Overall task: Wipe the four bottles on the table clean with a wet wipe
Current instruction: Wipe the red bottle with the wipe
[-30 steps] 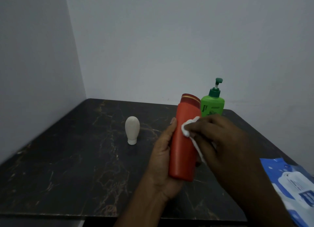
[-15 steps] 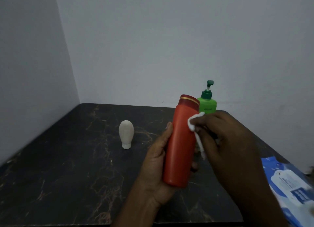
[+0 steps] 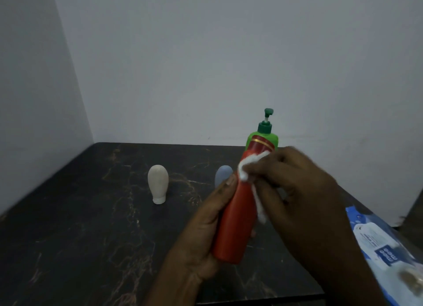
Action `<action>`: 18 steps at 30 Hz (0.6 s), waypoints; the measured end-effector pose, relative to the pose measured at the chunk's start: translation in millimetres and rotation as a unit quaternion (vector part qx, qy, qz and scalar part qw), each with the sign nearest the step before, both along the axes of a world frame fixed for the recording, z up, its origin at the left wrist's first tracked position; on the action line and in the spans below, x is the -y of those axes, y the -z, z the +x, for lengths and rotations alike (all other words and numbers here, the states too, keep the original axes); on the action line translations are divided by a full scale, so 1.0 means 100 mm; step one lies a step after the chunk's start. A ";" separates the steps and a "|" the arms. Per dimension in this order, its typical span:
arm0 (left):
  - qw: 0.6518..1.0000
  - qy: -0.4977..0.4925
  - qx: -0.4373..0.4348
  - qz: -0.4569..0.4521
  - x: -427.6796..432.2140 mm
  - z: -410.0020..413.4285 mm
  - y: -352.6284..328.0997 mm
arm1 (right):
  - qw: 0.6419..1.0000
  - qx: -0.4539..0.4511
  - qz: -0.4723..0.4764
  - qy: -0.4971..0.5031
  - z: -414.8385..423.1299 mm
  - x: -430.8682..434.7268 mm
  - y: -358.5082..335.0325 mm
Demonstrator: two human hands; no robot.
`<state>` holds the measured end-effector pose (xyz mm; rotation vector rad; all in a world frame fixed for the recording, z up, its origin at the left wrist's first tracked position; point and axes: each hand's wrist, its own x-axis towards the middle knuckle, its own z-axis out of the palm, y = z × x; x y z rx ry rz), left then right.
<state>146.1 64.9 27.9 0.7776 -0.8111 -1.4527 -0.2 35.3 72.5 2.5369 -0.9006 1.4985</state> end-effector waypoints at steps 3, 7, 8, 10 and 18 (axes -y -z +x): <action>1.000 0.005 0.003 -0.016 0.00 0.00 0.02 | 0.994 -0.101 0.012 -0.038 -0.04 -0.05 -0.03; 0.999 -0.001 0.043 -0.018 0.03 0.02 0.04 | 1.000 0.000 0.004 0.013 -0.11 0.06 -0.04; 0.999 0.003 0.043 -0.020 0.04 0.04 0.05 | 0.999 0.035 -0.003 0.039 -0.12 0.09 -0.03; 0.997 -0.007 0.065 -0.030 0.05 0.05 0.05 | 0.995 0.065 -0.010 0.073 -0.08 0.11 -0.02; 0.984 -0.009 0.145 -0.106 -0.06 0.00 -0.05 | 0.991 0.096 -0.054 0.076 -0.06 0.18 -0.02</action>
